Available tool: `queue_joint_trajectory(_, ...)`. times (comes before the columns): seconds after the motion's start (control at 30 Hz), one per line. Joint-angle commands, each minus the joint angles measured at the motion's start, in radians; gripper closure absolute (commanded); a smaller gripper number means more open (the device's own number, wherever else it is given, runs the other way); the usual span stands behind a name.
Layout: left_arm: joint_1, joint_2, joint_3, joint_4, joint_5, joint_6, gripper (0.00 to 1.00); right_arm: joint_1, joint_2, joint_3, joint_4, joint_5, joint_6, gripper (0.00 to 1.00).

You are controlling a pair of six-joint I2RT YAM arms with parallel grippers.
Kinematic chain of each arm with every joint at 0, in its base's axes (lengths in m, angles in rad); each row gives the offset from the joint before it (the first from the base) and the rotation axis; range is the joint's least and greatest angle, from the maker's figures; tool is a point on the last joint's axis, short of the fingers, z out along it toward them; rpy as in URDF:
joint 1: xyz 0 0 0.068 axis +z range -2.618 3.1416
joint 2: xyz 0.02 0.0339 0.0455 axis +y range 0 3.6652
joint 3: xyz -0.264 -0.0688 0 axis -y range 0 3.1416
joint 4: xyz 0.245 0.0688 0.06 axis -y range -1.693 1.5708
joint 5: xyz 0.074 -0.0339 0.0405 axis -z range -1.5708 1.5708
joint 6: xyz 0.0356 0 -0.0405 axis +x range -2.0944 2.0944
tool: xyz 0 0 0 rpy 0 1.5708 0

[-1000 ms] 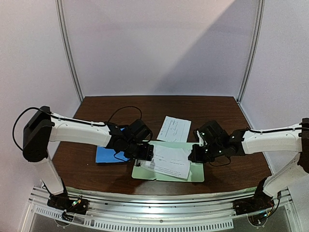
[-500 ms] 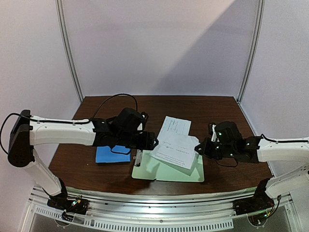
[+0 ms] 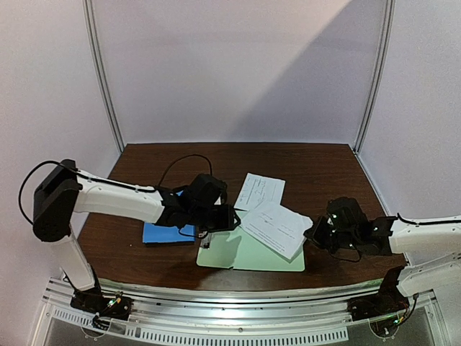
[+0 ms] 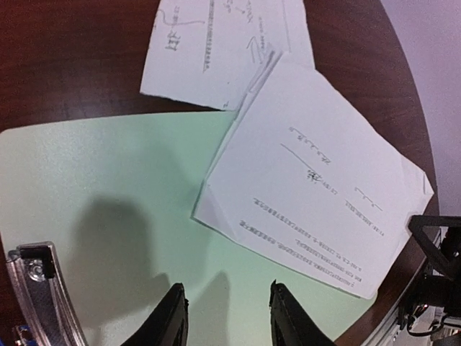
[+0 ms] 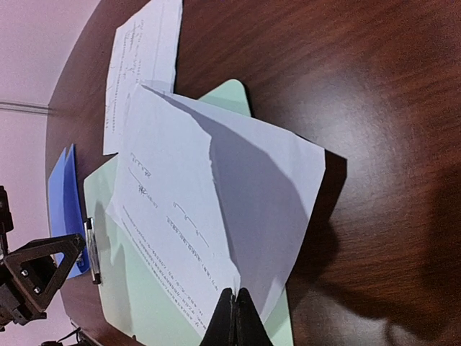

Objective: Put the files into the folder

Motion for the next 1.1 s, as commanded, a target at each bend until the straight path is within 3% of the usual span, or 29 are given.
queue_joint_trajectory(0.0, 0.019, 0.072, 0.015, 0.046, 0.021, -0.061, 0.61, -0.005, -0.002, -0.045, -0.011, 0.033, 0.059, 1.0)
queue_joint_trajectory(0.6, 0.03, 0.226, 0.088, 0.151, 0.037, -0.12, 0.69, -0.004, -0.005, -0.109, 0.021, 0.041, 0.068, 1.0)
queue_joint_trajectory(1.07, 0.036, 0.303, 0.13, 0.187, 0.043, -0.152, 0.81, -0.005, -0.001, -0.121, 0.029, 0.034, 0.068, 1.0)
